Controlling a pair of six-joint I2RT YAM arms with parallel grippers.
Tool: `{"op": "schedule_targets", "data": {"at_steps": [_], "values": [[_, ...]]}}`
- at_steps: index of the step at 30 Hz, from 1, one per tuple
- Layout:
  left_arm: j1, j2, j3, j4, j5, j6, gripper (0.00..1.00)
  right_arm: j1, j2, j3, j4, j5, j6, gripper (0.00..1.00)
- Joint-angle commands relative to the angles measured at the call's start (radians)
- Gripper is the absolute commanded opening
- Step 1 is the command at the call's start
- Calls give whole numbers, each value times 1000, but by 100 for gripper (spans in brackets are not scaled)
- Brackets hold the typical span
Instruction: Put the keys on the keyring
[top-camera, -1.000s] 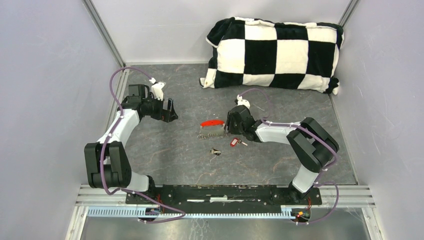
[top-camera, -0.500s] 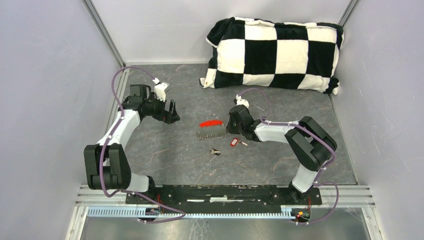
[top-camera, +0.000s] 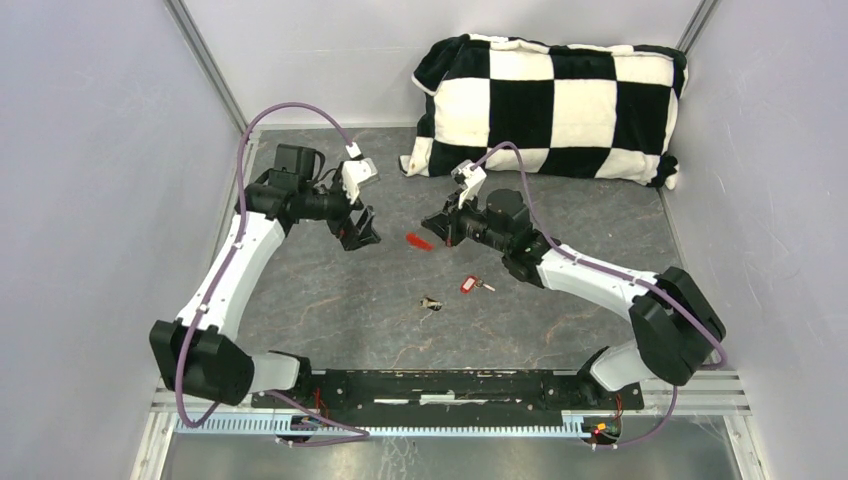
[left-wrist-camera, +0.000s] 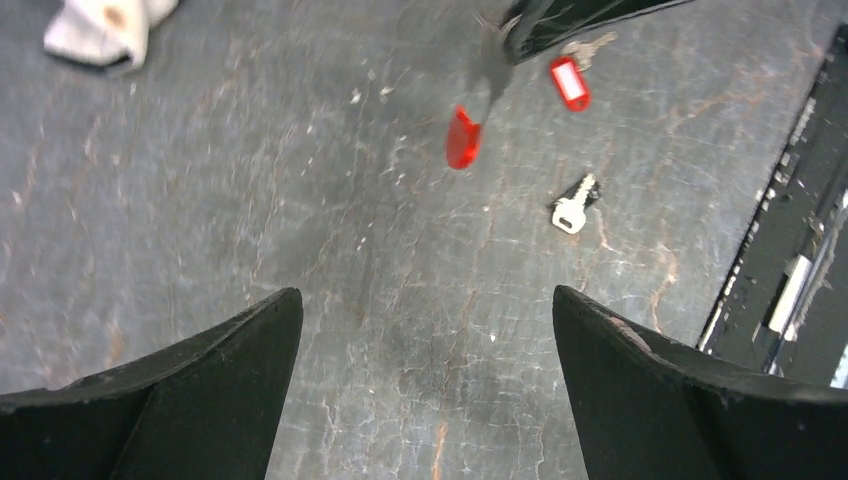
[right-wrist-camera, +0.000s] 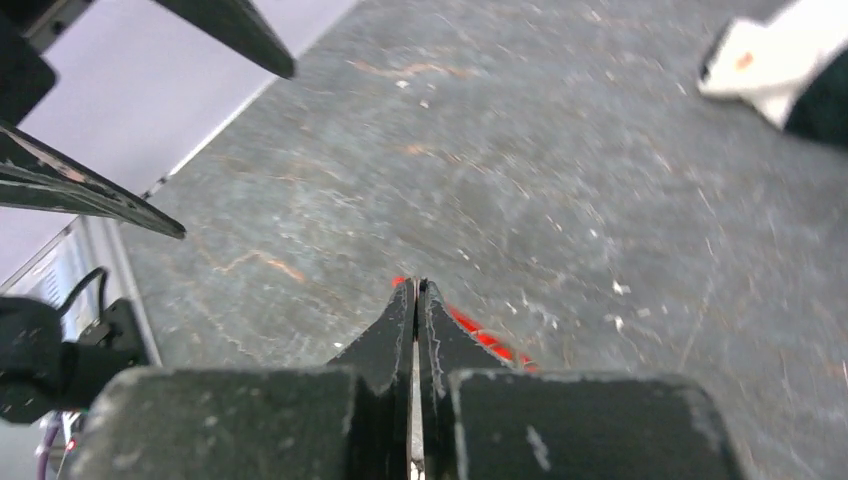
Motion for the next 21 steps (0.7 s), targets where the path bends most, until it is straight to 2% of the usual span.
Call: {"op": "schedule_targets", "data": {"at_steps": [1, 4, 10, 18, 21], "values": [[-77, -75, 79, -140, 48, 133, 100, 6, -74, -17, 172, -221, -67, 0], [-135, -116, 71, -130, 57, 127, 99, 17, -99, -18, 195, -292, -75, 0], [-231, -182, 6, -93, 74, 58, 83, 61, -128, 15, 140, -380, -113, 0], [-246, -284, -4, -138, 139, 64, 68, 115, -207, 10, 111, -478, -128, 0], [-252, -324, -29, -127, 162, 49, 65, 134, -227, 9, 125, -494, -117, 0]]}}
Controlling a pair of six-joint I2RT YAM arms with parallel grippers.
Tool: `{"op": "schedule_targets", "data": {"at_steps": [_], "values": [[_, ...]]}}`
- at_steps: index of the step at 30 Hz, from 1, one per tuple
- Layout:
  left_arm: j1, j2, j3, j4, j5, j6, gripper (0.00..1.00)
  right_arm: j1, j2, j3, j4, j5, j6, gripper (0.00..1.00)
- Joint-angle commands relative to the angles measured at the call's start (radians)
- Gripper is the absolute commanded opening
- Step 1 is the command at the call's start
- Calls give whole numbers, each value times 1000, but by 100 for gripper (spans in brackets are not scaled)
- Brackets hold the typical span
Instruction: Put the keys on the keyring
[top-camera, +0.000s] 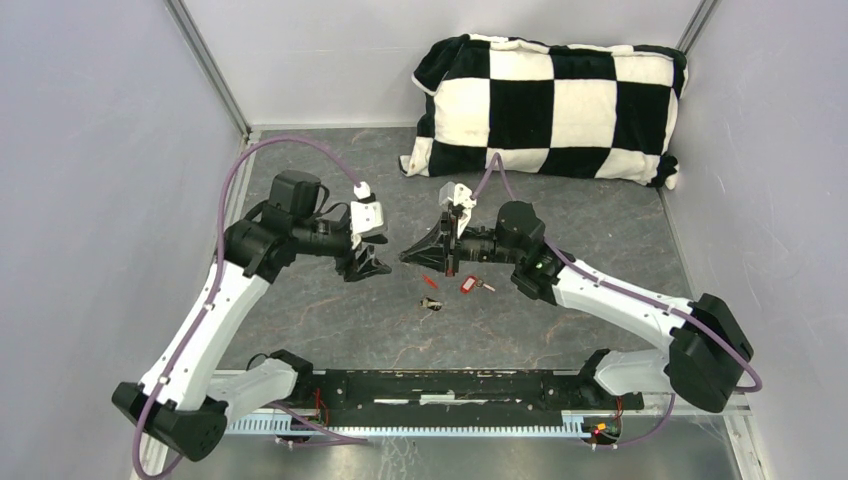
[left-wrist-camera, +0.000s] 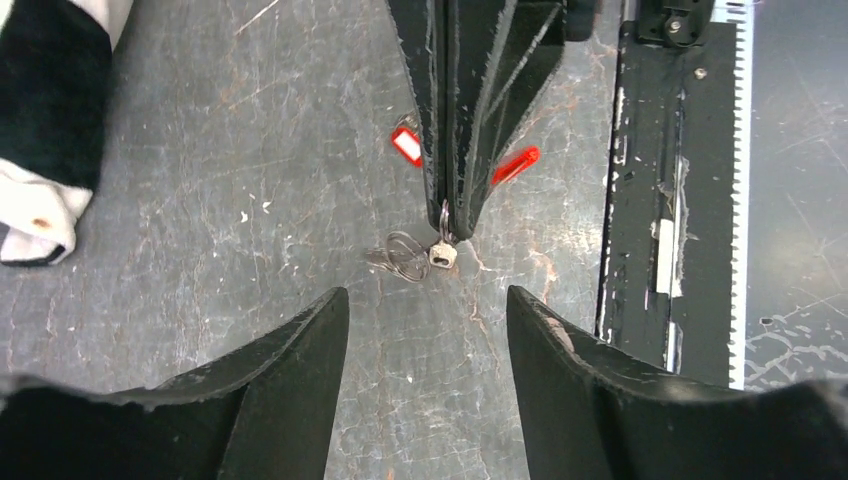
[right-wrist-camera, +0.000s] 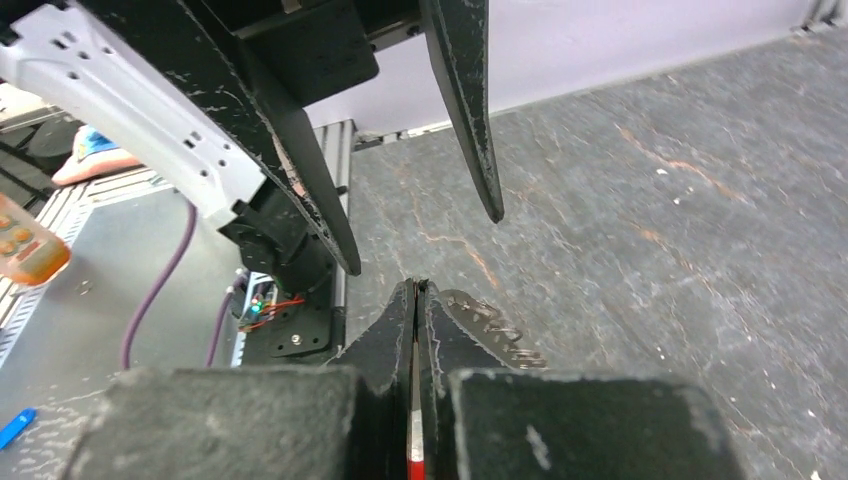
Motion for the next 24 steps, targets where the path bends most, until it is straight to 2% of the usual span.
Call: {"op": "schedule_targets", "data": {"at_steps": [1, 10, 16, 24], "values": [[-12, -71, -34, 9, 72, -42, 64, 24, -55, 21, 63, -65, 0, 0], [-17, -140, -93, 139, 92, -190, 50, 50, -73, 10, 136, 0, 59, 0], [-17, -138, -99, 142, 147, -245, 39, 78, -62, 8, 156, 17, 71, 0], [-18, -149, -127, 143, 191, -253, 35, 96, -36, 22, 202, 7, 108, 0]]}}
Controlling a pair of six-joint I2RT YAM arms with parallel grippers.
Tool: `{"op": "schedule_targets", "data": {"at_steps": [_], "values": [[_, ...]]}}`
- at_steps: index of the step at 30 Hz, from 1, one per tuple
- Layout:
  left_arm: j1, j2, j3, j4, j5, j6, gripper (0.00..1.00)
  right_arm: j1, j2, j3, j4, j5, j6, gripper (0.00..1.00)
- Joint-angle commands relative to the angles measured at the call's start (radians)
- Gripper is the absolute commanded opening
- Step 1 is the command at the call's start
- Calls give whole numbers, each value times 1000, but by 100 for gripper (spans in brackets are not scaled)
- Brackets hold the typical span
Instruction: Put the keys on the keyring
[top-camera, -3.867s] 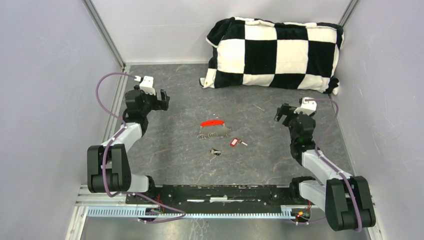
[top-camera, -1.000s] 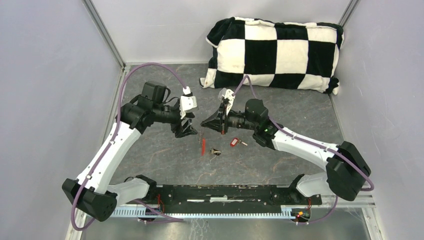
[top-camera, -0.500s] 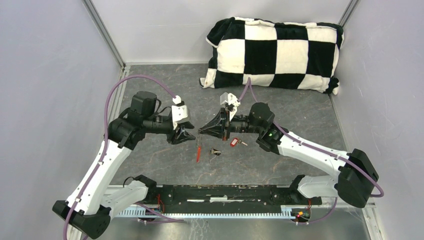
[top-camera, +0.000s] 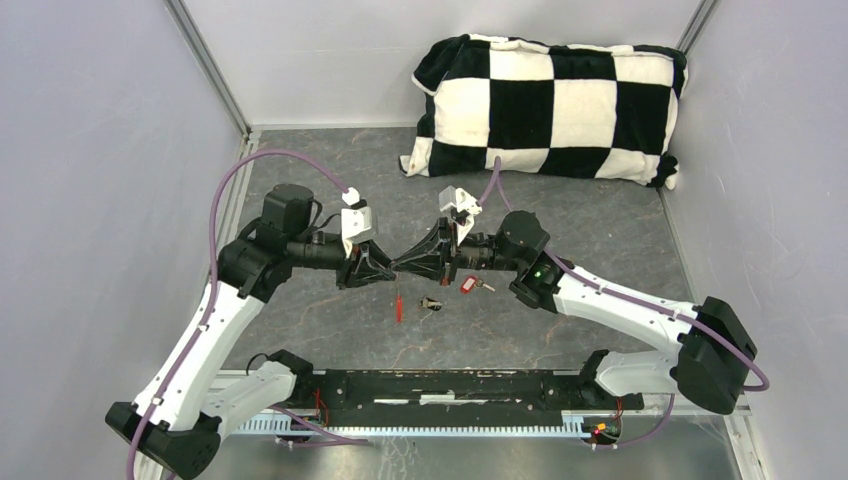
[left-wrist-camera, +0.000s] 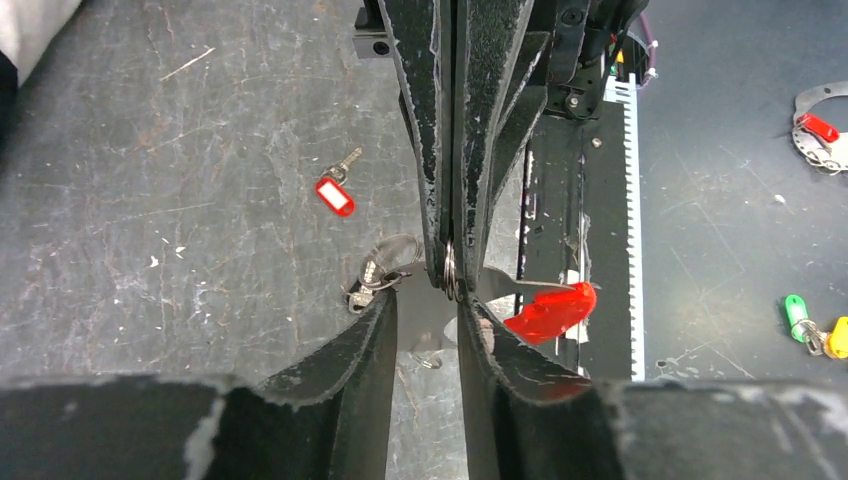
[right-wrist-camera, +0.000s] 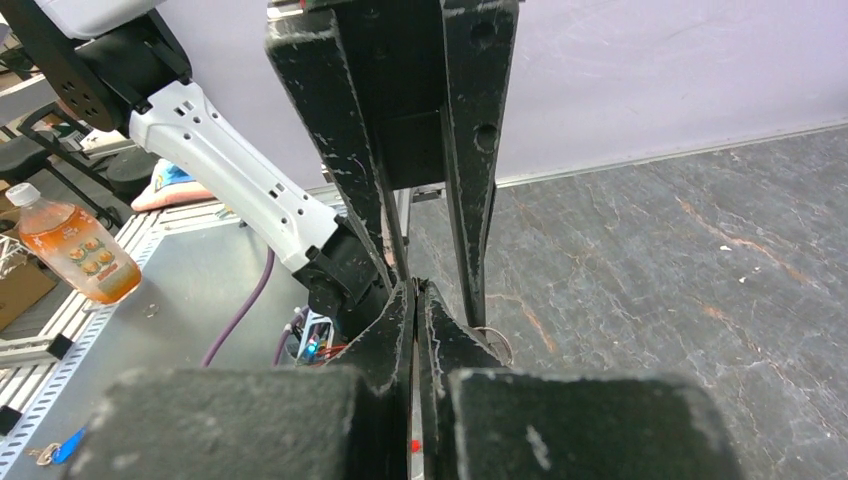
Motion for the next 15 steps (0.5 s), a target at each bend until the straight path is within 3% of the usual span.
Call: {"op": "schedule_targets", "data": {"at_steps": [1, 7, 15], "values": [[-5, -21, -16, 25, 55, -40, 33, 12, 9, 24, 82, 3, 23, 0], [-4, -30, 5, 26, 62, -39, 26, 13, 27, 43, 58, -24, 30, 0], [-4, -37, 7, 25, 67, -34, 13, 16, 80, 60, 163, -107, 144, 0]]}}
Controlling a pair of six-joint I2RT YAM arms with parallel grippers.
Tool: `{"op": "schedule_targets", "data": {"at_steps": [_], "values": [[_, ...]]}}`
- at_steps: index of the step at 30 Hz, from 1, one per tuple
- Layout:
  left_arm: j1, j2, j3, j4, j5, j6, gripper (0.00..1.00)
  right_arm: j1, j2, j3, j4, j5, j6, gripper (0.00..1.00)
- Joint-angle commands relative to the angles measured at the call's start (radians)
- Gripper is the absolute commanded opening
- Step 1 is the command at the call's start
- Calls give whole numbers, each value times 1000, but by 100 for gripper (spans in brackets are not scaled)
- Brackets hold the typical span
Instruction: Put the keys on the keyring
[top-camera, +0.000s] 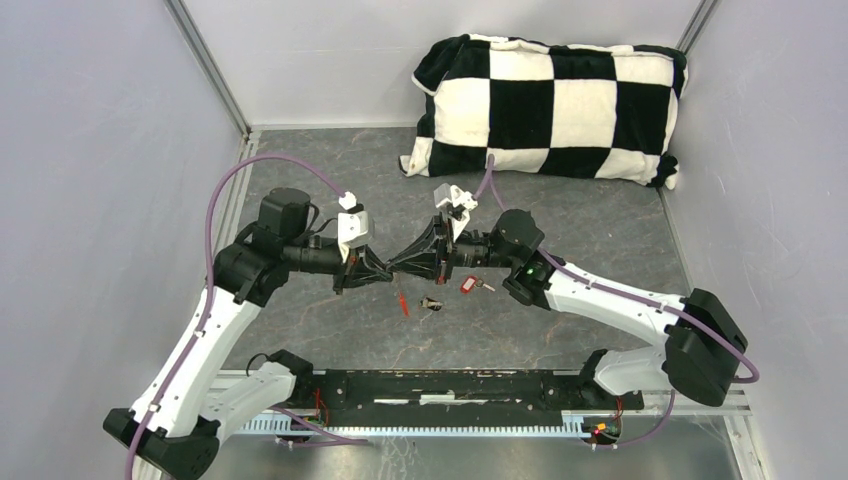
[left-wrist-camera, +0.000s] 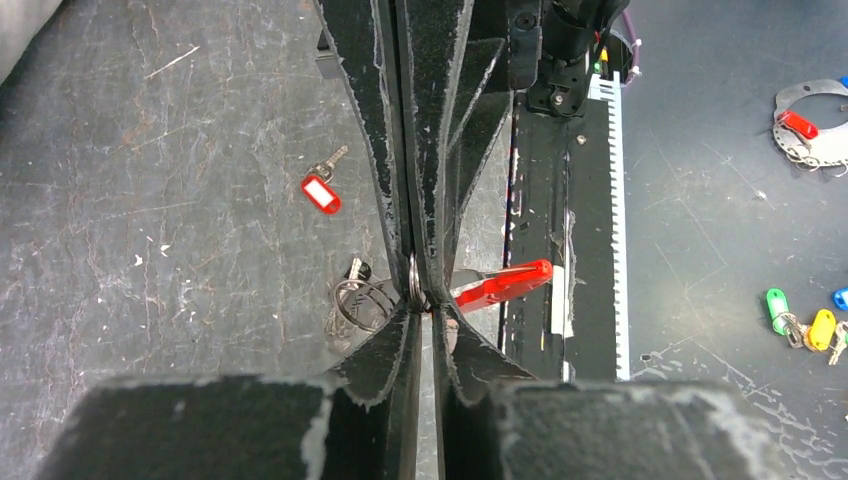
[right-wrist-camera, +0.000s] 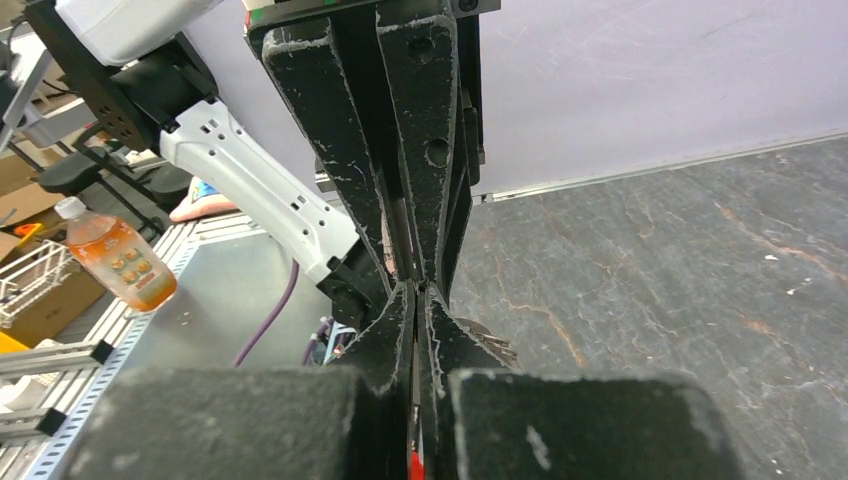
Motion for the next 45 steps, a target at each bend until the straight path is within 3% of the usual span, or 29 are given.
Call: {"op": "schedule_targets", "data": {"at_steps": [1, 5, 18, 19, 21, 23, 24, 29, 31, 34, 38, 45], "values": [[-3, -13, 21, 47, 45, -34, 13, 13, 37, 57, 79, -71, 74, 0], [-4, -23, 19, 56, 33, -22, 2, 15, 27, 54, 36, -57, 44, 0], [-3, -60, -33, 178, -13, -88, 2, 18, 33, 91, -101, -118, 41, 0], [-3, -57, -35, 184, -17, -96, 9, 18, 32, 91, -103, -118, 41, 0], [-3, -53, -33, 194, -28, -121, 36, 20, 31, 96, -110, -117, 41, 0], [-3, -47, -31, 196, -24, -132, 42, 20, 26, 96, -111, -112, 39, 0], [-3, -46, -32, 197, -20, -135, 39, 22, 24, 96, -113, -111, 38, 0], [-3, -61, -49, 223, -9, -153, 6, 25, 24, 97, -122, -116, 38, 0], [-3, -68, -55, 231, -13, -154, 2, 25, 26, 97, -127, -120, 36, 0], [-4, -77, -55, 232, -23, -156, 3, 27, 25, 100, -154, -126, 21, 0], [-3, -86, -41, 228, -55, -156, 20, 27, 5, 92, -198, -129, -15, 0], [-3, -95, -11, 160, -48, -86, 24, 26, -23, 83, -263, -125, -68, 0]]}}
